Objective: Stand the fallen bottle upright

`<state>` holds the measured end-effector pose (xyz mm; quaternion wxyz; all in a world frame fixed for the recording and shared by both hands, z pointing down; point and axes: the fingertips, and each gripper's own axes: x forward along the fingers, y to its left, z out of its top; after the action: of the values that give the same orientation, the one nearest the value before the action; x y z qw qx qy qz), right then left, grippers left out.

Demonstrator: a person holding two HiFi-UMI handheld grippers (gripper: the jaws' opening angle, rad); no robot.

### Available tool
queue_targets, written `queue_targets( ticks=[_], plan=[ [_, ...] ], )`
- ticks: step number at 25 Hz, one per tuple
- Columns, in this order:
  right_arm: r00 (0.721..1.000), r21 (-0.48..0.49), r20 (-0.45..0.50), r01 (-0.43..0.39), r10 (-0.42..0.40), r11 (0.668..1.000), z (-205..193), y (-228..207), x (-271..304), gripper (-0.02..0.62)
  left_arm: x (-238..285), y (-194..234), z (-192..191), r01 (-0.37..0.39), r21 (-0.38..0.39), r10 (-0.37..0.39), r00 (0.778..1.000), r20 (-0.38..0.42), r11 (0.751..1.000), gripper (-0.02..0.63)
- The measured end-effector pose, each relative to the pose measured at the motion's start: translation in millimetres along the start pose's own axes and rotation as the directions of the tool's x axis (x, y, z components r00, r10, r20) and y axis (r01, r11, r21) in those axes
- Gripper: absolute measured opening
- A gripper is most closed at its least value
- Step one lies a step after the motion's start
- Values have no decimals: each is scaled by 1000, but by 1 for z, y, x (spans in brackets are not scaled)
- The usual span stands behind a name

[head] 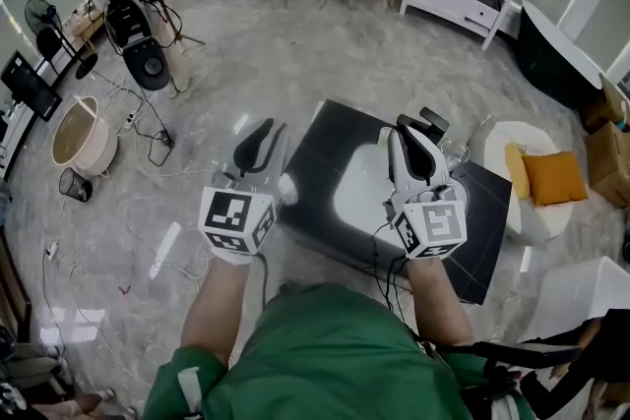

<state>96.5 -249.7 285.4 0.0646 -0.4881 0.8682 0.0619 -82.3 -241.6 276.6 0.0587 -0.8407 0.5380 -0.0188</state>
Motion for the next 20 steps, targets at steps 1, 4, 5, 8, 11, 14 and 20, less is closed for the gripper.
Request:
queue_targets(
  ticks=[1, 4, 5, 8, 11, 14, 20],
  plan=[
    [1000, 5, -2, -1, 1, 1000, 0, -3, -3, 25, 1, -3, 1, -3, 0, 3, 1000, 1, 1000, 83],
    [1000, 12, 0, -10, 10, 1000, 3, -11, -7, 25, 4, -10, 4, -10, 0, 10, 1000, -1, 1000, 83],
    [1000, 10, 2, -14, 14, 1000, 5, -14, -8, 20, 6, -12, 5, -13, -1, 13, 1000, -3, 1000, 83],
    [1000, 10, 2, -21, 20, 1000, 7, -23, -10, 20, 11, -19, 7, -19, -2, 19, 1000, -8, 1000, 82],
    [1000, 24, -6, -19, 19, 1000, 9, -28, -14, 20, 11, -24, 10, -27, -2, 27, 1000, -11, 1000, 83],
    [1000, 32, -5, -23, 23, 999, 9, -33, -19, 20, 10, -28, 10, -36, -1, 36, 999, -11, 999, 83],
    [1000, 40, -7, -30, 31, 999, 4, -41, -29, 20, 10, -38, 4, -47, -8, 46, 999, -14, 999, 82]
  ],
)
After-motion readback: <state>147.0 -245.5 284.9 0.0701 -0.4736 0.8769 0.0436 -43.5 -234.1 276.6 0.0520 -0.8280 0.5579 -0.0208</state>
